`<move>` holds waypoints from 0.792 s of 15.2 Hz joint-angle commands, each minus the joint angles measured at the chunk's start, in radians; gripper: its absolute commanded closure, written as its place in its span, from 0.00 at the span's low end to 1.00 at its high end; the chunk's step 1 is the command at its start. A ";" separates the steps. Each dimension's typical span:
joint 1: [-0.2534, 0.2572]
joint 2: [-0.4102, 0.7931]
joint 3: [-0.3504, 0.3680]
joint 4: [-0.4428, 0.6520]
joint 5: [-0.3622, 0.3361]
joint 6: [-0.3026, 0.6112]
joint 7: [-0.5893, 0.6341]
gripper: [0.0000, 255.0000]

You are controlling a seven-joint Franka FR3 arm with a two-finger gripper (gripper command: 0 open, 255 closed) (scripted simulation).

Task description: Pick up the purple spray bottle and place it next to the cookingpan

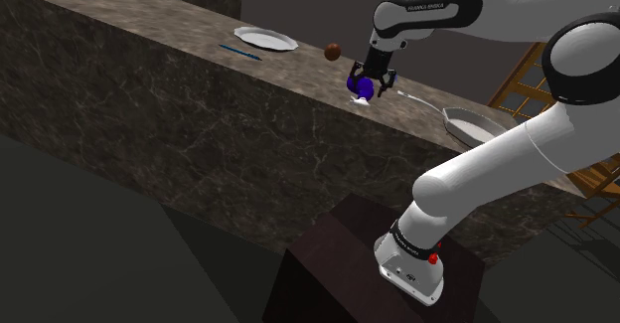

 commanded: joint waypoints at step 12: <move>0.005 -0.006 0.009 0.121 0.007 -0.128 -0.002 0.00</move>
